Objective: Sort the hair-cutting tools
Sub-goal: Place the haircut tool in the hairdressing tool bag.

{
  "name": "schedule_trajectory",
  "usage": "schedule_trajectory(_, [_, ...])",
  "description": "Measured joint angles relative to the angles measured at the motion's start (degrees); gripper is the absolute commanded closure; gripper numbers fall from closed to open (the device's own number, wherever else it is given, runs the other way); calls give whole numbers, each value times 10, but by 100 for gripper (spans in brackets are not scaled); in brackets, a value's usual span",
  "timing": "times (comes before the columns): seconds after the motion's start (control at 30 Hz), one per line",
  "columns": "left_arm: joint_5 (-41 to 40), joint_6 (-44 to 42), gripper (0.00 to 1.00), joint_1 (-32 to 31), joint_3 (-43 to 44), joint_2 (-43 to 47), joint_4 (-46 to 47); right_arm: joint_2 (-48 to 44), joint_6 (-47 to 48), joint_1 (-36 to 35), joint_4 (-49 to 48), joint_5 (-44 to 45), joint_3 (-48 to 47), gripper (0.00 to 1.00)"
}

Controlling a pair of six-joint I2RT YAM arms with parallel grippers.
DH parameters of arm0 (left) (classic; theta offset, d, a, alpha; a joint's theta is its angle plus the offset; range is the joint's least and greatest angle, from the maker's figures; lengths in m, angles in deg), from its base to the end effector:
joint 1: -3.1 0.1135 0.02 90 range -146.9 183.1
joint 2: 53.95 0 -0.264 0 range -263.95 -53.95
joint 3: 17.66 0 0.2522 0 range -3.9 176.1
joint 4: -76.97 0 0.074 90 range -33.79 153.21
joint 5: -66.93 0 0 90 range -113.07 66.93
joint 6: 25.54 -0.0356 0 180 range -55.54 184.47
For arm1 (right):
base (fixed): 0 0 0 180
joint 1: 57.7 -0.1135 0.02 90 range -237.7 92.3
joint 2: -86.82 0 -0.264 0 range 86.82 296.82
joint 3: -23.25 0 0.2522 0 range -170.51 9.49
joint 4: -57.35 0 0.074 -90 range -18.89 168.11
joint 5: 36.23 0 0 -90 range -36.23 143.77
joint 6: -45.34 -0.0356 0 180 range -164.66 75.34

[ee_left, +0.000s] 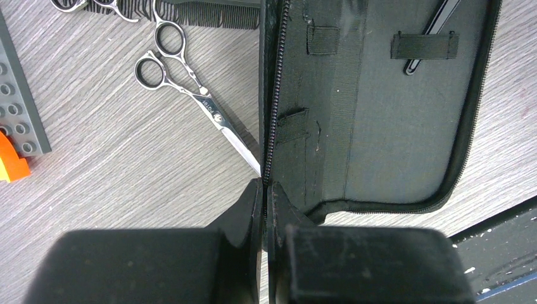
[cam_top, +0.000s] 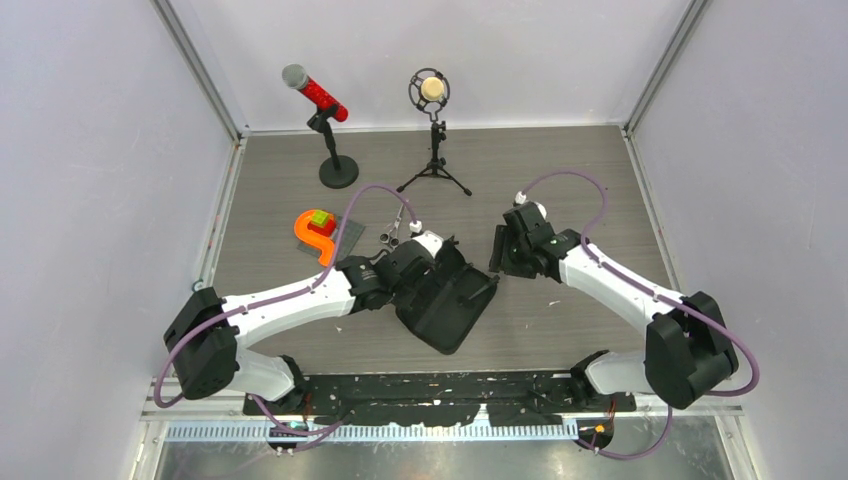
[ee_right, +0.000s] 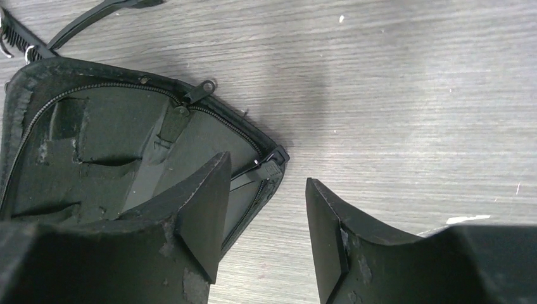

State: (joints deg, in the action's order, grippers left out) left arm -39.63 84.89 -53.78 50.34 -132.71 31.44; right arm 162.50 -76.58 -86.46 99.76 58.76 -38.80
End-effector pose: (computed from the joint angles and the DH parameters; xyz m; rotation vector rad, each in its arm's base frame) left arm 0.1595 -0.2259 0.2354 0.6775 2.4103 -0.1891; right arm 0.2302 0.1228 0.2191 0.1051 2.5693 0.2999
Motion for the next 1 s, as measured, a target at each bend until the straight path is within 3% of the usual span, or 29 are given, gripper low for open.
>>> schedule_trajectory(0.37, [-16, 7, 100, -9, 1, 0, -8, 44, -158, -22, 36, 44, 0, 51])
schedule_trajectory(0.77, [-21, 7, 100, -12, 1, 0, -11, 96, -243, -23, 20, 30, 0, 60])
schedule_trajectory(1.0, [-21, 6, 100, -12, 1, 0, -12, 98, -257, -23, 13, 18, 0, 89])
